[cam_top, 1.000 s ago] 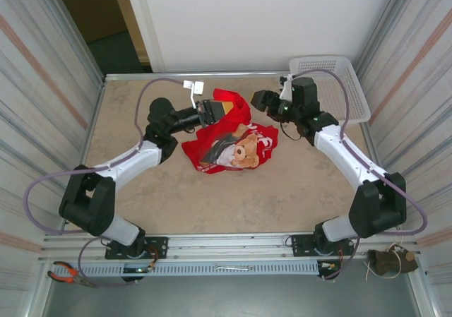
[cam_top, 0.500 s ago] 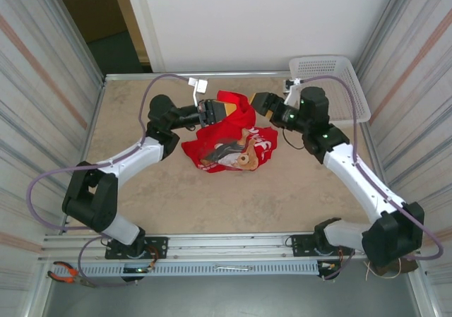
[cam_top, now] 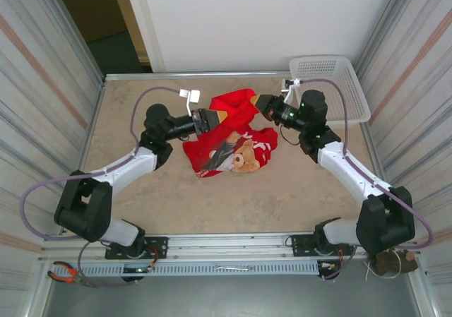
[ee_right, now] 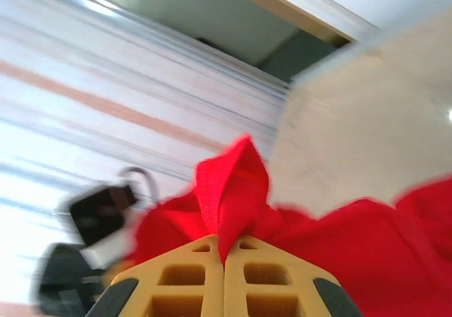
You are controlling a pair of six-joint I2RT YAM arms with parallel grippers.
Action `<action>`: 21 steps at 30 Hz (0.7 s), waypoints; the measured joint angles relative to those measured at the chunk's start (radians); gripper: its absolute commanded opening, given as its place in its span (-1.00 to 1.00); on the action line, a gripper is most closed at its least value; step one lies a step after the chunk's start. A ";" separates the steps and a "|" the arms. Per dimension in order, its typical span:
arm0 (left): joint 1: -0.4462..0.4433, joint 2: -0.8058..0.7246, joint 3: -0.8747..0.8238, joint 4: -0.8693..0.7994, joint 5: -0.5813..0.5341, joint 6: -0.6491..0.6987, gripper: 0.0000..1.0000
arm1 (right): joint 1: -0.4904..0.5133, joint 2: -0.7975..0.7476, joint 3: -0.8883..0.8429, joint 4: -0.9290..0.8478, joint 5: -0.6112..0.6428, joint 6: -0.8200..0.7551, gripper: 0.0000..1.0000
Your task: Fold the inside-out t-shirt
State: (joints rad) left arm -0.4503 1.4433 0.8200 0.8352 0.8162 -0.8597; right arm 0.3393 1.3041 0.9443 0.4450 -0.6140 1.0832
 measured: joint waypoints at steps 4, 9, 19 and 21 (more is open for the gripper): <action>0.004 0.000 -0.058 -0.013 -0.045 0.011 0.03 | -0.004 0.005 0.001 0.206 -0.084 0.051 -1.00; 0.019 -0.087 -0.067 -0.155 -0.111 0.084 0.13 | -0.004 0.015 0.002 0.311 -0.128 0.092 -1.00; -0.063 -0.262 0.252 -0.582 -0.226 0.481 0.27 | -0.003 0.018 -0.008 0.307 -0.131 0.093 -1.00; -0.070 -0.225 0.309 -0.618 -0.225 0.534 0.28 | 0.001 0.018 -0.012 0.294 -0.129 0.087 -1.00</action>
State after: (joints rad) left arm -0.5201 1.2182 1.1286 0.2173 0.5915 -0.3260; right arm 0.3401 1.3216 0.9325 0.7395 -0.7429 1.1698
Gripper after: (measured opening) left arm 0.635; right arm 0.054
